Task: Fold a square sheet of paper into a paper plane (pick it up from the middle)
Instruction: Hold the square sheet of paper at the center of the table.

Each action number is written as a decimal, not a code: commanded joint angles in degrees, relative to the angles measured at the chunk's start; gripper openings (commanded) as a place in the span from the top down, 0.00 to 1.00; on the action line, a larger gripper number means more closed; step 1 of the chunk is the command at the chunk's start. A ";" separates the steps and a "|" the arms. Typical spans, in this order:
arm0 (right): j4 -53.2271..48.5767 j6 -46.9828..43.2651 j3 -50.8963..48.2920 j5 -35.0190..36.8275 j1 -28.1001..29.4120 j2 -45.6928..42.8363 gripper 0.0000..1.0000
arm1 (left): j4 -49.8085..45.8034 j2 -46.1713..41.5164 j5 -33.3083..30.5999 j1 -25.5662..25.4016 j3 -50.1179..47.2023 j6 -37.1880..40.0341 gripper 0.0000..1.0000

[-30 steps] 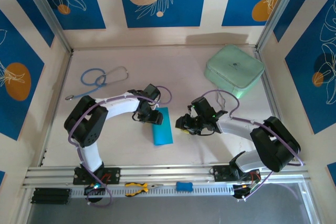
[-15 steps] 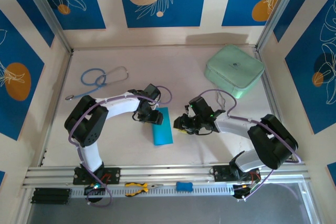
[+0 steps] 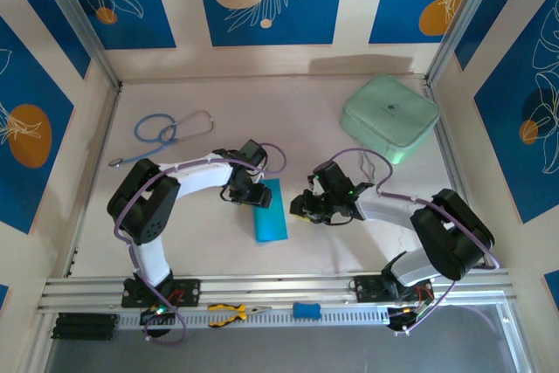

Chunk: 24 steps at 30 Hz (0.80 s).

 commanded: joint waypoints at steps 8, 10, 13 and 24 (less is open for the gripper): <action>-1.38 0.97 -0.54 1.19 -0.67 -2.86 0.68 | -0.91 4.22 -7.54 1.13 -1.92 0.73 0.40; -1.37 0.94 -0.46 1.14 -0.67 -2.75 0.68 | -0.93 4.36 -7.76 1.12 -2.04 0.26 0.41; -1.29 0.94 -0.49 0.97 -0.67 -2.51 0.68 | -0.86 4.46 -7.85 1.21 -2.23 -0.35 0.42; -1.23 0.68 0.00 0.26 -0.67 -2.00 0.68 | 0.01 4.59 -8.39 1.21 -2.79 -3.10 0.41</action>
